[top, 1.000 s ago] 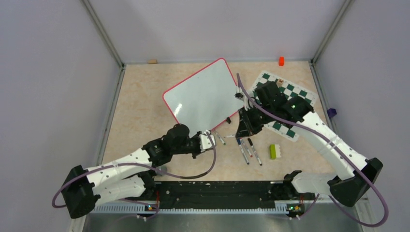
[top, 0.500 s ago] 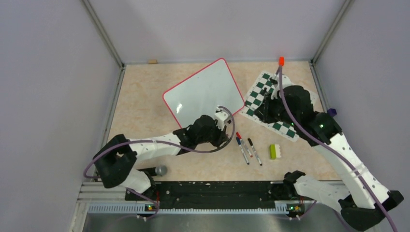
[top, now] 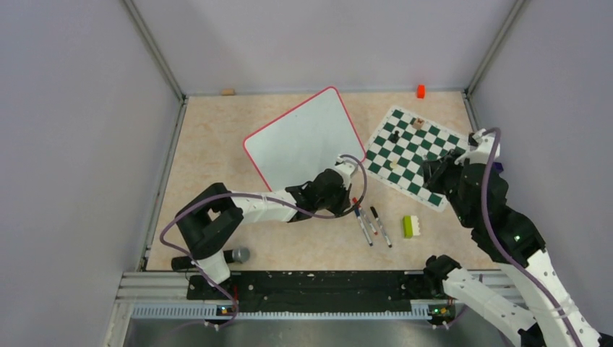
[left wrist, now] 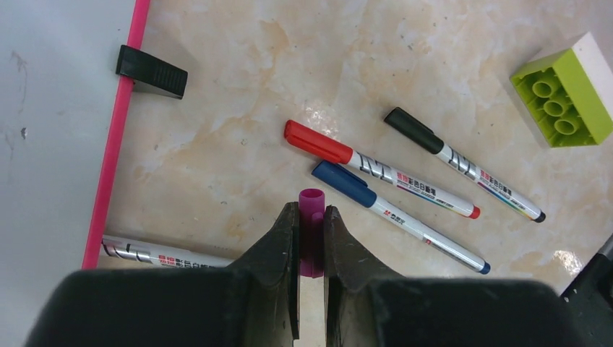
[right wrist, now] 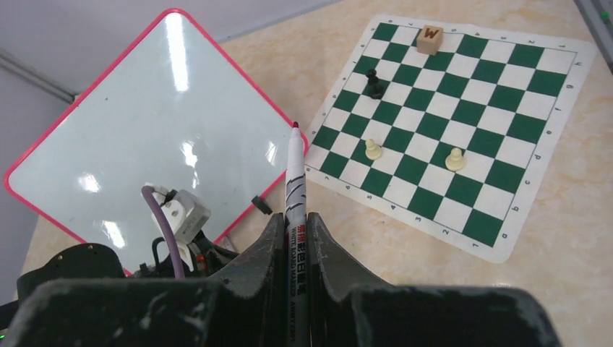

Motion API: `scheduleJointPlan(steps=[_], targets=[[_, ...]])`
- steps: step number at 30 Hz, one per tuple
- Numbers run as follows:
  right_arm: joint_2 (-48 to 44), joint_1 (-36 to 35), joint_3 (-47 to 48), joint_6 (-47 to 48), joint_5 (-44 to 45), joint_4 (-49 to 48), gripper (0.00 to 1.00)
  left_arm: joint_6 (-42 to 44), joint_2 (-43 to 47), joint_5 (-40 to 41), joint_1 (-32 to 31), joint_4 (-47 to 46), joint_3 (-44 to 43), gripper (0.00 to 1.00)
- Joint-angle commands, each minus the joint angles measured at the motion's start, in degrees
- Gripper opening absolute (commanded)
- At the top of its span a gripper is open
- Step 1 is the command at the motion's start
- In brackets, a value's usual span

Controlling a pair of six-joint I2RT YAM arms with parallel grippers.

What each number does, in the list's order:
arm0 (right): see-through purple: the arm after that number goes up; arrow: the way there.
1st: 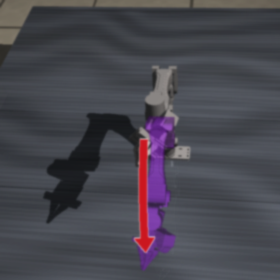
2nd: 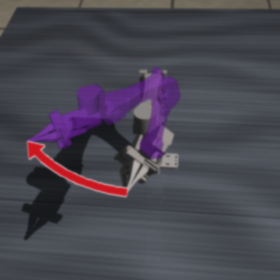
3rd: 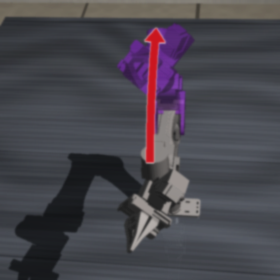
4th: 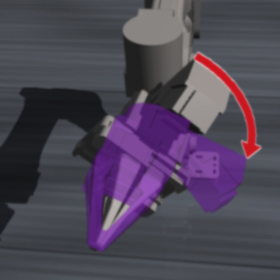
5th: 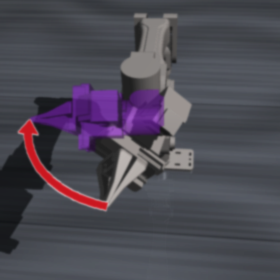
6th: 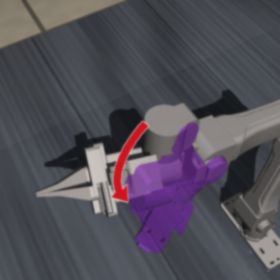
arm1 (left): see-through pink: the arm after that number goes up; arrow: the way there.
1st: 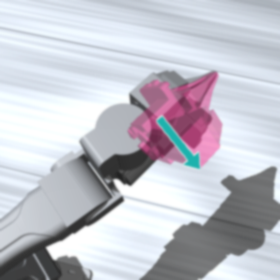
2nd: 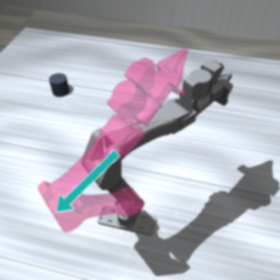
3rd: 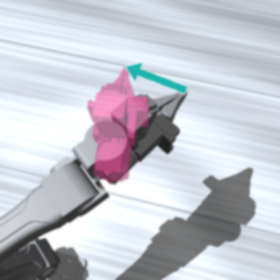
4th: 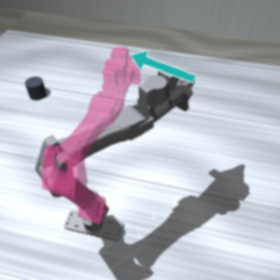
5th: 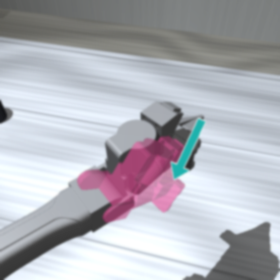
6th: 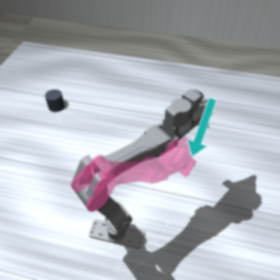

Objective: Write a sentence on the whiteboard
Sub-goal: Place the pen cap at the center of the board.

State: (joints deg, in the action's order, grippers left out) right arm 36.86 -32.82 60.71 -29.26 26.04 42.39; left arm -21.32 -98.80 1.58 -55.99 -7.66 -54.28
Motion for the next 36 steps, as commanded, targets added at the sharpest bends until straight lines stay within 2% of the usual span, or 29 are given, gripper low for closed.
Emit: scheduleJointPlan(steps=[1, 8, 12, 13, 15, 16, 17, 23, 26, 31, 36], targets=[[-2.0, 0.3, -1.6, -1.8, 5.8, -2.2, 0.00, -1.4, -1.2, 2.6, -0.1, -0.5, -2.1, 0.03], [-0.9, 0.3, -2.6, -3.5, 6.7, -1.8, 0.00, -2.7, 0.3, 2.4, -0.1, -2.7, -0.3, 0.23], [0.1, 0.3, -2.8, -3.9, 6.6, -1.5, 0.00, -2.9, 2.7, 3.1, 0.0, -2.6, 0.6, 0.47], [0.3, 0.3, -2.8, -4.0, 6.4, -1.5, 0.00, -3.1, 3.2, 3.3, 0.0, -2.2, 0.7, 0.49], [1.0, 0.3, -2.9, -4.2, 5.9, -1.3, 0.00, -3.1, 4.3, 3.2, -0.1, -1.1, 0.4, 0.60], [1.3, 0.3, -2.8, -4.6, 5.6, -1.2, 0.00, -3.1, 5.0, 2.8, -0.1, -0.5, 0.4, 0.86], [1.6, 0.3, -2.6, -5.3, 5.7, -0.9, 0.00, -3.3, 5.8, 2.7, -0.1, 0.1, 0.4, 0.97], [8.4, 0.3, -0.5, -13.9, 6.8, 6.2, 0.00, -3.3, 15.0, 4.2, 0.0, 3.8, 2.4, 0.99], [10.8, 0.3, -0.8, -18.4, 7.9, 8.5, 0.00, -6.1, 19.6, 8.8, 0.0, 10.4, 2.3, 0.99], [14.8, 0.3, 1.2, -18.2, 3.8, 10.7, 0.00, -9.4, 25.7, 12.4, 0.2, 24.4, -1.4, 0.99], [20.1, 0.3, 4.6, -16.6, -1.0, 14.6, 0.00, -12.4, 34.8, 15.8, 0.5, 27.8, 2.1, 0.99]])
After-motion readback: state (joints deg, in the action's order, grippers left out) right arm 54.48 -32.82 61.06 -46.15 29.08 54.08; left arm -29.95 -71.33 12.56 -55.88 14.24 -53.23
